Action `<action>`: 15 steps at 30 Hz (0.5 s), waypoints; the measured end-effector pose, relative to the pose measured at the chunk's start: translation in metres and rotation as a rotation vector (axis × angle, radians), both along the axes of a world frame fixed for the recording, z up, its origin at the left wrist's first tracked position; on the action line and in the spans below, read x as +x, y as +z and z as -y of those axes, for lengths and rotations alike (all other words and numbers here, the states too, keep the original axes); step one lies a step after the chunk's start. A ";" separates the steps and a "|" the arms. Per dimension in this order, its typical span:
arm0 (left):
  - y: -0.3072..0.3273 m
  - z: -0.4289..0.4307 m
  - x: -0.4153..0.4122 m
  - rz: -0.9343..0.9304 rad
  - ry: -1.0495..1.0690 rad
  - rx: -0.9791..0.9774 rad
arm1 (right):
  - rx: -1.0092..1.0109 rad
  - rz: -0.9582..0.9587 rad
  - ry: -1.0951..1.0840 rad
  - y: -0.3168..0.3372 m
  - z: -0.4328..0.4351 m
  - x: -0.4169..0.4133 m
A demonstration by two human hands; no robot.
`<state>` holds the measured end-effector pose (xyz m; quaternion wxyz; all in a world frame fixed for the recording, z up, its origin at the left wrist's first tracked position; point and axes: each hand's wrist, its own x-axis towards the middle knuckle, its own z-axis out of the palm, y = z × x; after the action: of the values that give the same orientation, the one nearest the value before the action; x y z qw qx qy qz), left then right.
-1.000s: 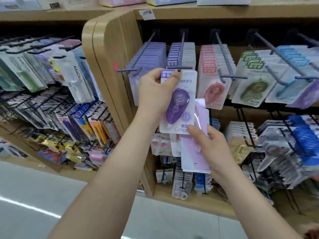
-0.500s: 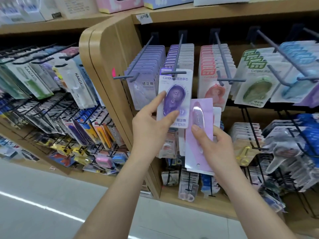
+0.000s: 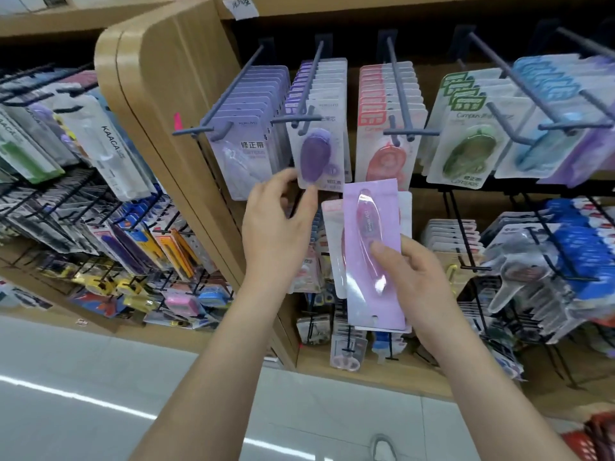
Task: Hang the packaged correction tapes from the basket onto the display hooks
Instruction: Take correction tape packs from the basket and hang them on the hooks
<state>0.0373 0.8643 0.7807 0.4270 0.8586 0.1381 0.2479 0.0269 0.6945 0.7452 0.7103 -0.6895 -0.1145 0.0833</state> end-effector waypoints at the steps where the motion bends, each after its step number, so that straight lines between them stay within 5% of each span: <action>1: 0.001 0.005 -0.011 0.019 -0.054 -0.111 | -0.022 0.027 0.016 0.000 0.002 0.001; 5: 0.002 0.028 -0.040 -0.166 -0.395 -0.536 | -0.121 0.163 0.100 0.006 0.002 -0.002; 11: -0.011 0.012 -0.040 -0.030 -0.189 -0.858 | -0.128 0.190 0.086 0.003 0.010 0.002; 13: -0.015 0.003 -0.042 0.044 -0.148 -0.880 | -0.095 0.185 0.071 0.003 0.016 0.002; 15: -0.018 -0.006 -0.045 0.064 -0.136 -0.696 | -0.092 0.170 0.059 0.003 0.021 0.002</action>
<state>-0.0080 0.8707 0.7626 0.7137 0.6606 0.1435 0.1838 0.0285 0.6734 0.7480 0.6629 -0.7222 -0.1908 0.0503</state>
